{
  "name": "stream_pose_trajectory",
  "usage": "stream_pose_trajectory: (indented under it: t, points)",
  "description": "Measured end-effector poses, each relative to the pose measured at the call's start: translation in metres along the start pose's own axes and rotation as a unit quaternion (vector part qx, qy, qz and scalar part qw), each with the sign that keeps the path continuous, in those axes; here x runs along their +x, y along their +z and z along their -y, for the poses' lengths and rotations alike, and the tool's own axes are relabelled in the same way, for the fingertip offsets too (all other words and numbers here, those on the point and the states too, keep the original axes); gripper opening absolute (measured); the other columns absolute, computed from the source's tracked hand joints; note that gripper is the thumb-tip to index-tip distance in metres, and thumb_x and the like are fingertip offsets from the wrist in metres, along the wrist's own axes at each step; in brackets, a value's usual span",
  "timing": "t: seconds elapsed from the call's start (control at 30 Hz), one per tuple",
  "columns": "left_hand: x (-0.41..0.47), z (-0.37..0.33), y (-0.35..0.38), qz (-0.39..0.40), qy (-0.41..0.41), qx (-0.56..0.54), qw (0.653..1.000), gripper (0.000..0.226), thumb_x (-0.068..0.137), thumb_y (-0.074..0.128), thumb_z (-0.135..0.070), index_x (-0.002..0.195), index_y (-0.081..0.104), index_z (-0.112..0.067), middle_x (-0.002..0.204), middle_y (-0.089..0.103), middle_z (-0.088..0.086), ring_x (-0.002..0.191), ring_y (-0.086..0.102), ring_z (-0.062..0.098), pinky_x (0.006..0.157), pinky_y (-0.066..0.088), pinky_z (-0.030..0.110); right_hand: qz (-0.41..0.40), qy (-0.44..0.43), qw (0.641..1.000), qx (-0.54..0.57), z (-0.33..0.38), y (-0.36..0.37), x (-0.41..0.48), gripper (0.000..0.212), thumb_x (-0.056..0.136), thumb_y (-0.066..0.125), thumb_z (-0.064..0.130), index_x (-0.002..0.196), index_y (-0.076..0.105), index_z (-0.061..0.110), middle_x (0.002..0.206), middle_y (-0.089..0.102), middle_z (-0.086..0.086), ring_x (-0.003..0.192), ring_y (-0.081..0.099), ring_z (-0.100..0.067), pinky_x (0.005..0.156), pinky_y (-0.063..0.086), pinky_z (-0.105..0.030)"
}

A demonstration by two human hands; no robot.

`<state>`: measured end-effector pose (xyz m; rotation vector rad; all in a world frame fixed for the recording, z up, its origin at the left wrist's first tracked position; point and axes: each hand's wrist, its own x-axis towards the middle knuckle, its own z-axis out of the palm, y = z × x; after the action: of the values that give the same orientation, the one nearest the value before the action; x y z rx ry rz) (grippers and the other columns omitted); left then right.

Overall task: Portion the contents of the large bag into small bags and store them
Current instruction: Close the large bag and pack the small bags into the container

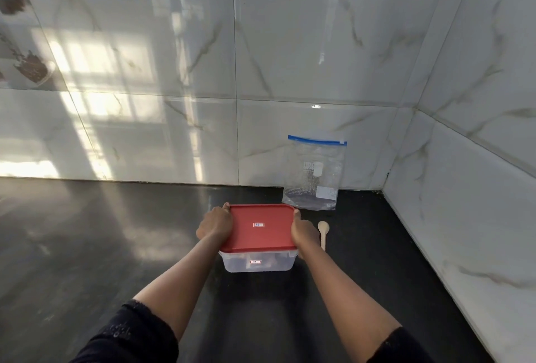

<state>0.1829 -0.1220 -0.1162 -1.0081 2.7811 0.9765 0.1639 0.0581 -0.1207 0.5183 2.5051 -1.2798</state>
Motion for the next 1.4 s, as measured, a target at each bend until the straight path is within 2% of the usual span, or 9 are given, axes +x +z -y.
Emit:
stream_pose_trajectory:
  t: [0.17,0.43,0.53,0.63,0.73,0.8,0.9,1.07,1.4]
  points:
    - [-0.009,0.002,0.006,-0.025,0.026,-0.001,0.999,0.055,0.1,0.015,-0.042,0.123,0.051,-0.006,0.127,0.053,0.02,0.116,0.051,0.038,0.096,0.038,0.044,-0.07,-0.005,0.997,0.012,-0.012,0.009,0.005,0.067,0.097,0.024,0.056,0.109,0.063,0.002,0.114,0.062,-0.017,0.1,0.061,-0.032,0.075,0.043,-0.033]
    - [-0.013,0.002,0.006,-0.082,0.091,0.004,0.992,0.051,0.099,0.026,-0.04,0.122,0.049,-0.001,0.129,0.048,0.024,0.119,0.045,0.039,0.098,0.037,0.045,-0.103,-0.004,0.995,-0.007,-0.012,0.012,0.006,0.064,0.097,0.026,0.054,0.105,0.064,0.003,0.112,0.063,-0.017,0.099,0.062,-0.032,0.079,0.047,-0.035]
    - [-0.017,-0.004,0.005,-0.116,0.231,0.118,0.959,0.055,0.094,0.032,-0.053,0.13,0.044,-0.013,0.139,0.04,0.014,0.127,0.037,0.034,0.101,0.036,0.045,-0.099,0.006,0.995,-0.01,0.0,0.013,0.004,0.062,0.099,0.027,0.051,0.111,0.063,0.003,0.116,0.063,-0.017,0.104,0.061,-0.033,0.082,0.047,-0.035]
    - [-0.022,-0.008,0.008,0.005,0.355,0.205,0.912,0.07,0.086,0.033,-0.068,0.141,0.034,-0.024,0.149,0.031,0.005,0.135,0.029,0.03,0.109,0.026,0.044,-0.078,-0.003,0.997,0.013,0.013,0.018,0.001,0.059,0.101,0.026,0.045,0.118,0.06,0.0,0.12,0.061,-0.019,0.11,0.059,-0.034,0.083,0.045,-0.034]
    - [-0.024,-0.002,0.01,0.026,0.401,0.325,0.856,0.098,0.069,0.05,-0.078,0.147,0.015,-0.03,0.156,0.017,0.0,0.141,0.019,0.027,0.11,0.02,0.049,-0.032,-0.051,0.994,0.087,0.016,0.021,0.006,0.054,0.1,0.03,0.04,0.118,0.06,0.0,0.114,0.062,-0.02,0.105,0.061,-0.035,0.09,0.051,-0.041]
    - [-0.018,0.001,0.011,0.005,0.386,0.356,0.851,0.099,0.072,0.06,-0.066,0.148,0.008,-0.03,0.157,0.013,-0.001,0.142,0.018,0.026,0.108,0.021,0.053,-0.033,-0.053,0.995,0.079,0.007,0.016,0.012,0.047,0.099,0.034,0.037,0.115,0.06,0.002,0.114,0.062,-0.019,0.102,0.062,-0.035,0.088,0.053,-0.046]
    - [-0.011,-0.003,0.012,-0.01,0.32,0.341,0.884,0.09,0.081,0.063,-0.046,0.148,0.007,-0.03,0.157,0.013,-0.001,0.142,0.017,0.028,0.106,0.02,0.061,-0.105,-0.049,0.986,-0.117,-0.02,-0.002,0.016,0.03,0.097,0.04,0.019,0.119,0.057,0.007,0.125,0.052,-0.012,0.113,0.054,-0.031,0.09,0.048,-0.038]
    - [0.003,-0.015,0.016,-0.019,0.217,0.283,0.934,0.08,0.088,0.06,-0.031,0.148,0.008,-0.03,0.157,0.011,0.001,0.142,0.012,0.033,0.105,0.016,0.069,-0.13,-0.021,0.935,-0.33,-0.056,-0.004,0.028,0.034,0.096,0.042,0.007,0.126,0.055,0.008,0.127,0.047,-0.01,0.115,0.05,-0.027,0.088,0.051,-0.033]
    - [0.045,-0.026,0.013,-0.009,0.186,0.228,0.956,0.079,0.09,0.058,-0.027,0.146,0.005,-0.044,0.157,0.006,-0.006,0.145,0.004,0.027,0.098,0.003,0.078,-0.143,-0.027,0.927,-0.346,-0.057,-0.018,0.048,0.033,0.093,0.046,0.0,0.119,0.06,0.014,0.114,0.064,-0.004,0.106,0.061,-0.018,0.08,0.051,-0.025]
